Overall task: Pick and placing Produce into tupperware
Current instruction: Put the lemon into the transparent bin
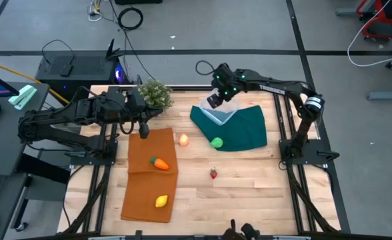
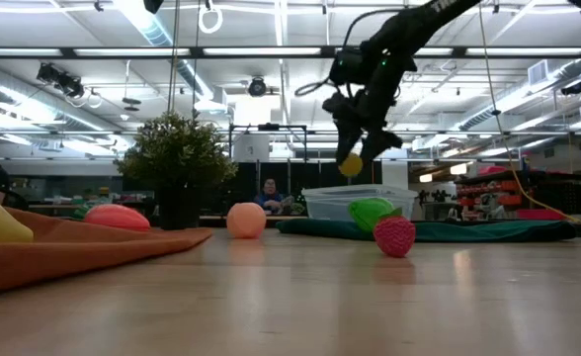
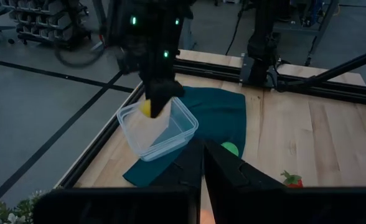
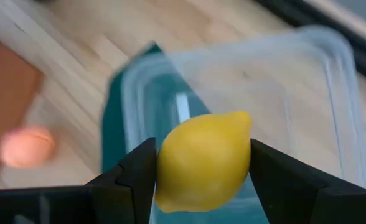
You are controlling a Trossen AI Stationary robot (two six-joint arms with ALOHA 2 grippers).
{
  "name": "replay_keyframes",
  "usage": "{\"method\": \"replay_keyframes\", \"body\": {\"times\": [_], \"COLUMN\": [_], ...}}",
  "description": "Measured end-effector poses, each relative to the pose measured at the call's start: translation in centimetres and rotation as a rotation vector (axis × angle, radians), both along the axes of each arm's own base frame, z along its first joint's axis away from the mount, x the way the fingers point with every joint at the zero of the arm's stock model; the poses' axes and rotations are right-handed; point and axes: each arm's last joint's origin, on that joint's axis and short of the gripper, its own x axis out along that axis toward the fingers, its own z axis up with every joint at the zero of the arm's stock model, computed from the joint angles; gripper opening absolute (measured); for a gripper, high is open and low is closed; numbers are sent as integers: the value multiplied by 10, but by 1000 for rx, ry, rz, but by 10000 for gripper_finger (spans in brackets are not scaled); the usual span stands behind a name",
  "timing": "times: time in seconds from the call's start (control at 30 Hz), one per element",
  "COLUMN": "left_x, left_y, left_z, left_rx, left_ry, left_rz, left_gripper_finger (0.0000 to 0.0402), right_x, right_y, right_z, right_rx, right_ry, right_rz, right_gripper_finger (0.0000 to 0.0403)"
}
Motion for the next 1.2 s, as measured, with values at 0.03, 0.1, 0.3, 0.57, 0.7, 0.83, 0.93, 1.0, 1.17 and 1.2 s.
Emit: {"method": "replay_keyframes", "body": {"times": [0.03, 0.1, 0.3, 0.57, 0.7, 0.83, 0.93, 1.0, 1.17, 1.2], "left_x": [0, 0, 0, 0, 0, 0, 0, 0, 0, 0], "left_y": [0, 0, 0, 0, 0, 0, 0, 0, 0, 0], "left_z": [0, 0, 0, 0, 0, 0, 0, 0, 0, 0], "left_rx": [0, 0, 0, 0, 0, 0, 0, 0, 0, 0], "left_ry": [0, 0, 0, 0, 0, 0, 0, 0, 0, 0], "left_rz": [0, 0, 0, 0, 0, 0, 0, 0, 0, 0], "left_gripper_finger": [23, 20, 12, 23, 24, 18, 14, 12, 18, 20], "right_x": [0, 1, 4, 7, 8, 7, 7, 9, 12, 13], "right_y": [0, -1, -3, -4, -1, -1, 0, 2, 6, 6], "right_z": [-4, -12, -27, -45, -45, -46, -46, -46, -51, -53], "right_rx": [10, 30, 43, 70, 72, 78, 75, 72, 63, 63], "right_ry": [21, 60, 116, 178, 186, 194, 197, 199, 221, 224], "right_rz": [7, 19, 49, 69, 93, 94, 98, 104, 113, 112], "right_gripper_finger": [191, 191, 191, 192, 192, 192, 192, 192, 192, 192]}}
